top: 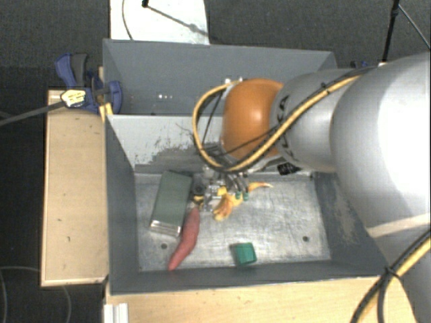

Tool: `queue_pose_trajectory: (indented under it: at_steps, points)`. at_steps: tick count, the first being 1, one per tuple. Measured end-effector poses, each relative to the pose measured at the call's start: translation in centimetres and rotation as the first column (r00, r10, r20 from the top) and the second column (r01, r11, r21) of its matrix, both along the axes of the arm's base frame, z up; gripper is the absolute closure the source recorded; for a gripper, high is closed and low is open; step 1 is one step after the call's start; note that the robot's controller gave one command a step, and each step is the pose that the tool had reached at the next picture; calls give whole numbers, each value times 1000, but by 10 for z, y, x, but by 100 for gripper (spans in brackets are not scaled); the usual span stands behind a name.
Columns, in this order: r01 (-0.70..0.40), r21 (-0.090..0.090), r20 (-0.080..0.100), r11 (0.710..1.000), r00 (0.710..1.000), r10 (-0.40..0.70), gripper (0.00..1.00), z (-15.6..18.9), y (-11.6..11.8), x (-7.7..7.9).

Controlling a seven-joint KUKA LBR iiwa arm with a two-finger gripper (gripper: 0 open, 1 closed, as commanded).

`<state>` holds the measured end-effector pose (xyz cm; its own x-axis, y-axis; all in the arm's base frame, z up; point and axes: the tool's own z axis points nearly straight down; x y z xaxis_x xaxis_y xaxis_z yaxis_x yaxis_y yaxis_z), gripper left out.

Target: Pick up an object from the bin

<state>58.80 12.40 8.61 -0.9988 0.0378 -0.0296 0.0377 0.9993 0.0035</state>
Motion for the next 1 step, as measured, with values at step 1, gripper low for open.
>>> queue_pose_trajectory:
  at_steps: [1]
  points:
    - [-1,-1,-18,1000,1000,1,0,-12,0,-7]
